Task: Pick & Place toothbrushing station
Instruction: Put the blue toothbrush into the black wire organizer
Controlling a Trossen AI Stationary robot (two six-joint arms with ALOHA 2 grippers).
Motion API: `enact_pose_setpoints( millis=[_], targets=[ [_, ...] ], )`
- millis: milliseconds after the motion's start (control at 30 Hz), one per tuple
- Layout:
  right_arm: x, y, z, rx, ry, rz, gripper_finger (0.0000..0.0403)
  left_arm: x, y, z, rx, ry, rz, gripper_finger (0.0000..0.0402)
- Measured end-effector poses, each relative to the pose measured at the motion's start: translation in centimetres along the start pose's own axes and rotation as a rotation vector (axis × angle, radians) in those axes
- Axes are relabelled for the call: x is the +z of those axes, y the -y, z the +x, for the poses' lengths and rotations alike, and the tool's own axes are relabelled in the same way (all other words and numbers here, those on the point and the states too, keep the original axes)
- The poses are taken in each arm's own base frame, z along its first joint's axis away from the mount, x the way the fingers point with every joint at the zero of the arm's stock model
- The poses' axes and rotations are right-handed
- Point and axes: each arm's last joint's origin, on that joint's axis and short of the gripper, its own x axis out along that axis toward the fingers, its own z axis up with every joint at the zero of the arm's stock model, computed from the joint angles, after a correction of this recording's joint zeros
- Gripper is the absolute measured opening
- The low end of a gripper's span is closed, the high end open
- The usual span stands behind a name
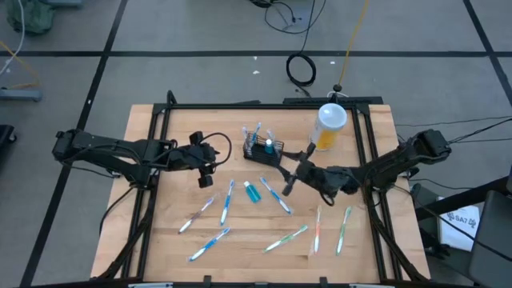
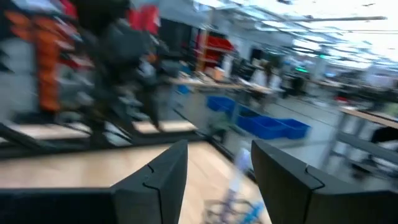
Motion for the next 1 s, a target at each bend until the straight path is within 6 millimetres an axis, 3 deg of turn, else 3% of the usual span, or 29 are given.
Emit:
enact_pose_setpoints(
  millis=[167, 433, 567, 800, 1000],
  targets=[
    [-0.1, -0.9, -1.4, 0.09, -0.068, 0.052, 0.0164, 0.2, 0.0, 0.0, -0.002, 0.018, -0.008, 0.0168],
    [-4.2, -1.5, -3.1, 0.106, -0.438, 0.193, 0.0164, 0.2, 0.0, 0.0, -0.002, 0.018, -0.012, 0.0168],
    [-6.4, -2.1, -2.2, 0.119, -0.532, 0.32, 0.0164, 0.5, 0.0, 0.0, -0.004, 0.049, -0.032, 0.0168],
    [-10.1, -2.9, 0.6, 0.141, -0.526, 0.369, 0.0164, 1.4, 0.3, -0.1, -0.103, 0.131, -0.051, 0.0168],
    [-12.7, -3.1, 2.3, 0.15, -0.632, 0.39, 0.0164, 1.4, 0.4, -0.1, -0.123, 0.133, -0.039, 0.0168]
  ],
)
